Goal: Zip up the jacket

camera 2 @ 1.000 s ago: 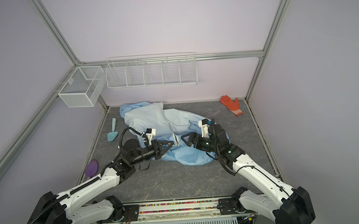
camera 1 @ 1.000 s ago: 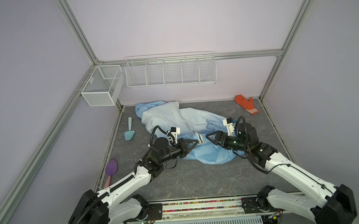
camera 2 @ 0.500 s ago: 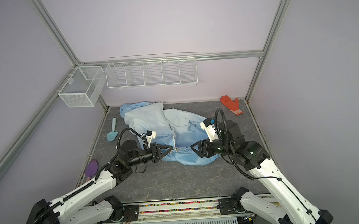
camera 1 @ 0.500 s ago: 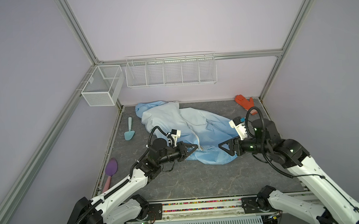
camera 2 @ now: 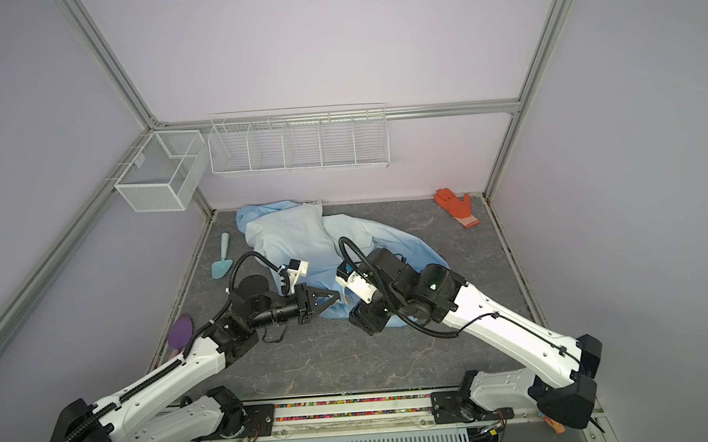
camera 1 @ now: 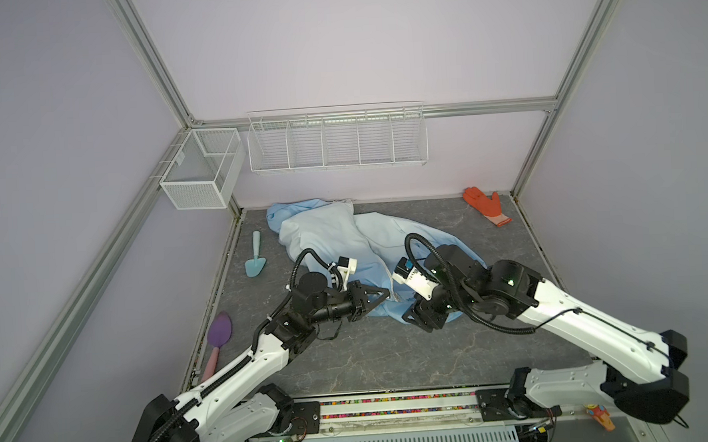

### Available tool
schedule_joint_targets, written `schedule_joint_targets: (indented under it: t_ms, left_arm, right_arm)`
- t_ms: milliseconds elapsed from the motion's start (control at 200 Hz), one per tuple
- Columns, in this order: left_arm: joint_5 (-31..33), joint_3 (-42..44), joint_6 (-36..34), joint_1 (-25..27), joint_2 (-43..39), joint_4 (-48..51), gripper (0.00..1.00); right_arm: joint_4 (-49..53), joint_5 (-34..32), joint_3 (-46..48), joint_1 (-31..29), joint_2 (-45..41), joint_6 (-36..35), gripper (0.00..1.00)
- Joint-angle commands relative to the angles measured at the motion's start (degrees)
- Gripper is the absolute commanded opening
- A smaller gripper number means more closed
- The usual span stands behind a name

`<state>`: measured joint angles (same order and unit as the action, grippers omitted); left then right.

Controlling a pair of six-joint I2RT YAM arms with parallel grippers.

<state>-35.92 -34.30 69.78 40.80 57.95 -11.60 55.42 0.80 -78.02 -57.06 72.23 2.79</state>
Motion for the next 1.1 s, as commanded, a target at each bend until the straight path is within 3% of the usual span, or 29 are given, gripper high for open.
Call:
schedule_joint_targets:
  t_ms: [0,435,885,1000,1095]
  left_arm:
    - [-1.4,-2.3,-0.9,-0.4,-1.5,0.3,0.0]
    - [-2.5,-2.3,-0.4,-0.4,-1.0,-0.4,0.0]
    - [-2.3,-2.3,-0.3,-0.4,-1.4,-0.2,0.0]
    - [-2.4,-2.3,-0.3,-0.4,-1.4,-0.2,0.0]
    - [-2.4,-2.3,-0.2,-0.4,-1.3,-0.2,0.0]
  right_arm:
    - [-2.6,-4.3,-1.9,-1.6,0.9,-5.2,0.65]
    - [-5.3,-9.4,-2.4,-3.4,5.0,-7.6,0.52]
    - [-6.3,-10.4,-0.6,-3.2,4.2,-7.5,0.31]
    - [-6.4,-10.0,-0.2,-3.2,4.0,-7.4,0.3]
    - [-6.6,-8.6,0.1,-3.3,3.9,-7.1,0.37]
